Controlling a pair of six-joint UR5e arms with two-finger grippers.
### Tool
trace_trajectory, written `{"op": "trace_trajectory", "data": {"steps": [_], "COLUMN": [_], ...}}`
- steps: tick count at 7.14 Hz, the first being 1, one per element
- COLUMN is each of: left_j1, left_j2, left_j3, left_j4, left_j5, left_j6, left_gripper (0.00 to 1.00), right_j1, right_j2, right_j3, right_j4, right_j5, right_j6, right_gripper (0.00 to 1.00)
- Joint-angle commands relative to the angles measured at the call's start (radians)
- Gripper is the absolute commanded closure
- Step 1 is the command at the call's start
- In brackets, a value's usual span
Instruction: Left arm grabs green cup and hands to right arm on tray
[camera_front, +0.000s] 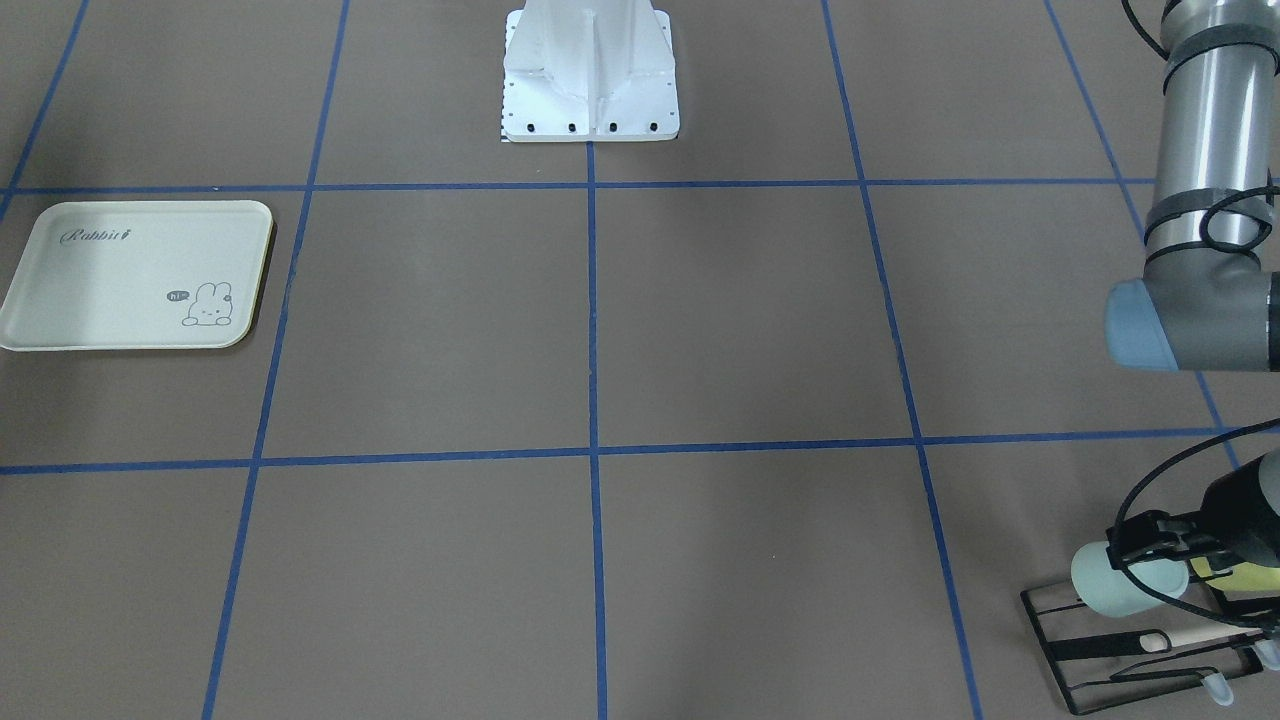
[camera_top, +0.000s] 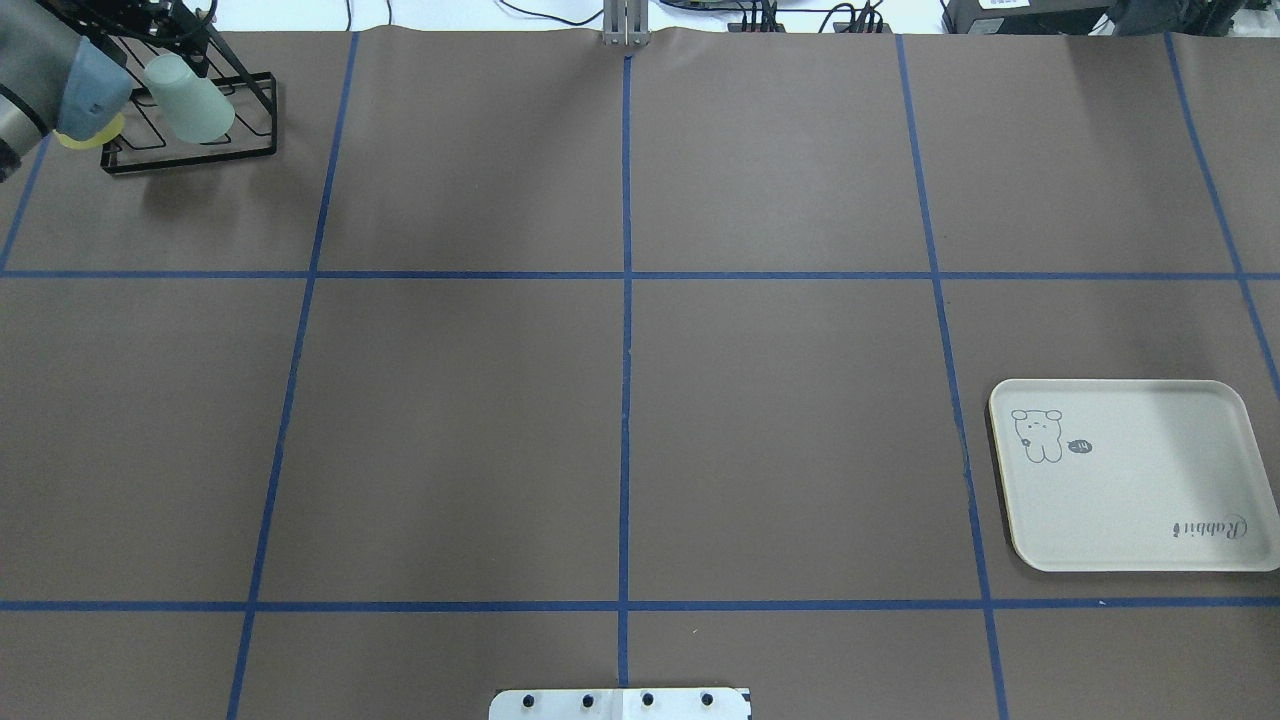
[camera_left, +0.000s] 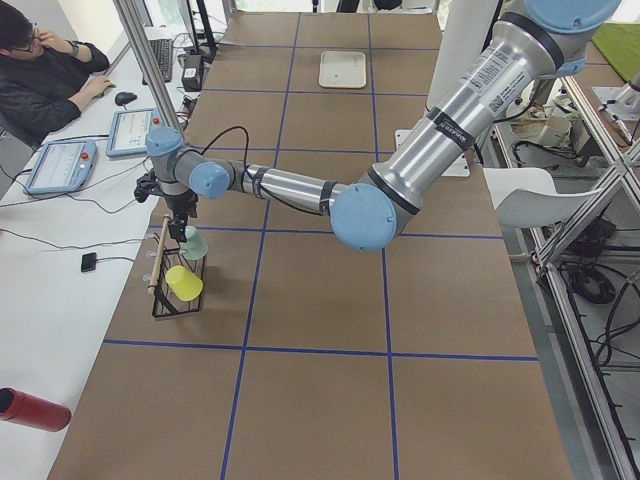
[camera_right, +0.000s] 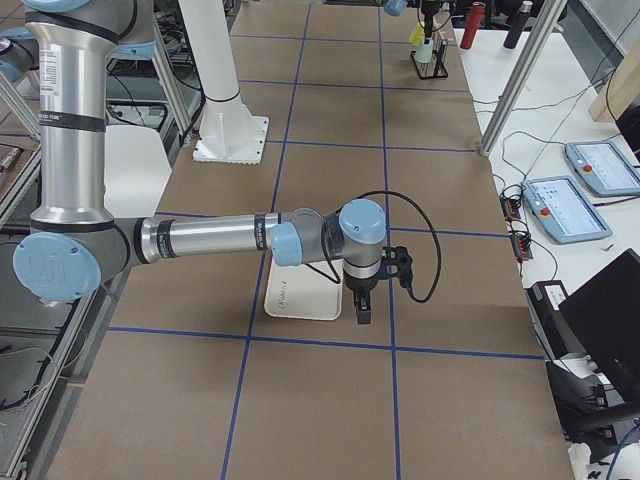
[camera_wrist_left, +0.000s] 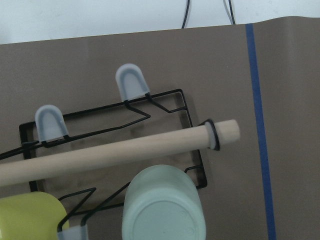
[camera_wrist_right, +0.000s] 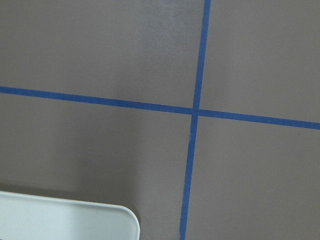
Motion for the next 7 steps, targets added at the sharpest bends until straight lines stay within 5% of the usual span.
{"op": "trace_trajectory", "data": {"steps": [1, 7], "left_j1": [0.012, 0.023], "left_j2": [-0.012, -0.013], "left_j3": [0.021, 0.055], "left_j4": [-0.007, -0.059], "left_j5": [0.030, 0.029], "left_j6": [0.000, 0.012], "left_gripper": [0.00, 0.01], "right_j1": [0.000, 0.000], "right_j2": [0.000, 0.000], "right_j3": [0.000, 0.000], "right_j4": [0.000, 0.000], "right_j5": [0.000, 0.000], "right_j6": [0.000, 0.000], "right_gripper": [0.00, 0.00]}}
